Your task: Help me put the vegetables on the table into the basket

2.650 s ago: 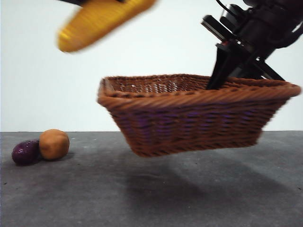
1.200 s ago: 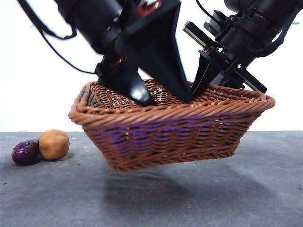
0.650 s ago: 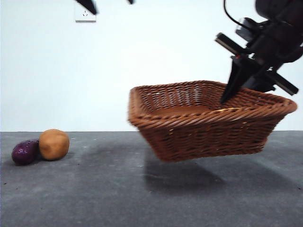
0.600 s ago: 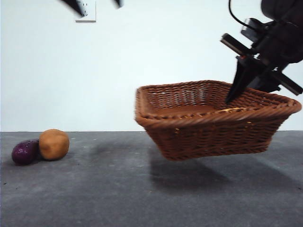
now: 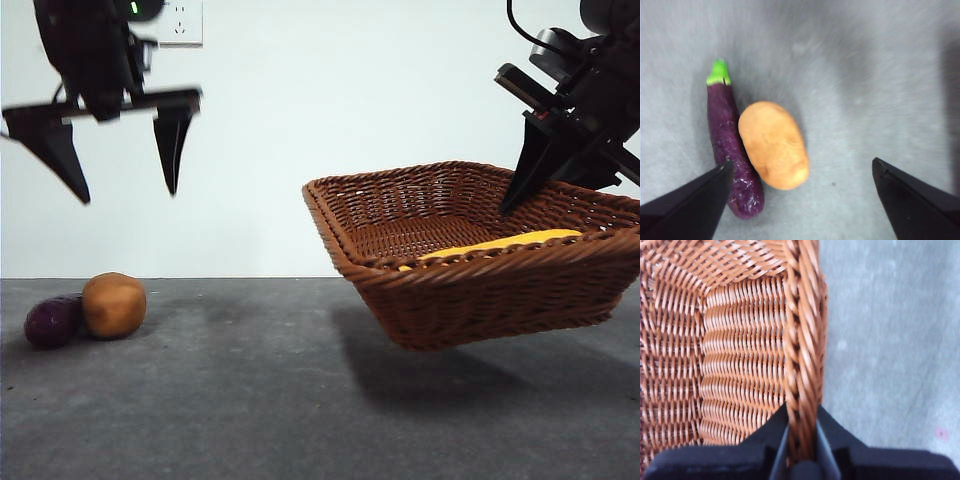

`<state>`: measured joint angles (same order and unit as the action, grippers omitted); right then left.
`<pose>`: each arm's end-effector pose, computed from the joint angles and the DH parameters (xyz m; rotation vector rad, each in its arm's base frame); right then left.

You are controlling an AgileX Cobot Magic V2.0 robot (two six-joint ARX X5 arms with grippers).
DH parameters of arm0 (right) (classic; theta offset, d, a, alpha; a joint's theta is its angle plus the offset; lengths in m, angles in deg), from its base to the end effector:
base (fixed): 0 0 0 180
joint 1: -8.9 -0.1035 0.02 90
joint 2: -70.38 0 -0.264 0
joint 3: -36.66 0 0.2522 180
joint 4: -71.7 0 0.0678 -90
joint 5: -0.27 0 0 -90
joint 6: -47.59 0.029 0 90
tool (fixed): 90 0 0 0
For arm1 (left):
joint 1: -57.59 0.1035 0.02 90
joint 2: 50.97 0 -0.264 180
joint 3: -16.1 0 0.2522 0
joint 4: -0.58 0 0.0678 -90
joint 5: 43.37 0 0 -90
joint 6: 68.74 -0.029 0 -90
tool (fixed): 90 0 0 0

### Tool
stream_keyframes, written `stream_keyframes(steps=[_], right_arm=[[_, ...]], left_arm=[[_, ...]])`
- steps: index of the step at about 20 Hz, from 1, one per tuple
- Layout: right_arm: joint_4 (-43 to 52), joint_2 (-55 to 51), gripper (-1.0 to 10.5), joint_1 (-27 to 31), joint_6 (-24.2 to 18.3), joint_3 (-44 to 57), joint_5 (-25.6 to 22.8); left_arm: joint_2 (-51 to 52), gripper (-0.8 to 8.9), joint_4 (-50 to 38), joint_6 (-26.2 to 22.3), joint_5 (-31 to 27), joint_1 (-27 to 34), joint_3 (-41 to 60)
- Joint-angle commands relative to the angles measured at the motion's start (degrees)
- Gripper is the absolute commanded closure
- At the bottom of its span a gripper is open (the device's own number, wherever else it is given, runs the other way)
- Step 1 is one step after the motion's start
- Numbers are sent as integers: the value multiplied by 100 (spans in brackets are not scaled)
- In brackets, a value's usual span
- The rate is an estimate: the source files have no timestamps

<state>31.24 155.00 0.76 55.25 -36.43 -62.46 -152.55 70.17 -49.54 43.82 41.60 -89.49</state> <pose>0.2951 0.0556 0.2422 0.2736 0.9470 0.5138 0.3509 -0.0991 0.2917 -0.1101 1.1484 -0.0127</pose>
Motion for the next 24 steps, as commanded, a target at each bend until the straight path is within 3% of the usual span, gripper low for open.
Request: stream_keyframes(steps=[1, 9, 24], right_arm=[[72, -63, 955, -2, -57, -24, 85], [94, -63, 955, -4, -153, -24, 85], [280, -63, 955, -4, -232, -24, 83]], left_arm=[[-332, 350, 4, 184, -24, 83, 28], [-1075, 350, -186, 365, -175, 85, 28], [-1259, 350, -411, 481, -323, 85, 28]])
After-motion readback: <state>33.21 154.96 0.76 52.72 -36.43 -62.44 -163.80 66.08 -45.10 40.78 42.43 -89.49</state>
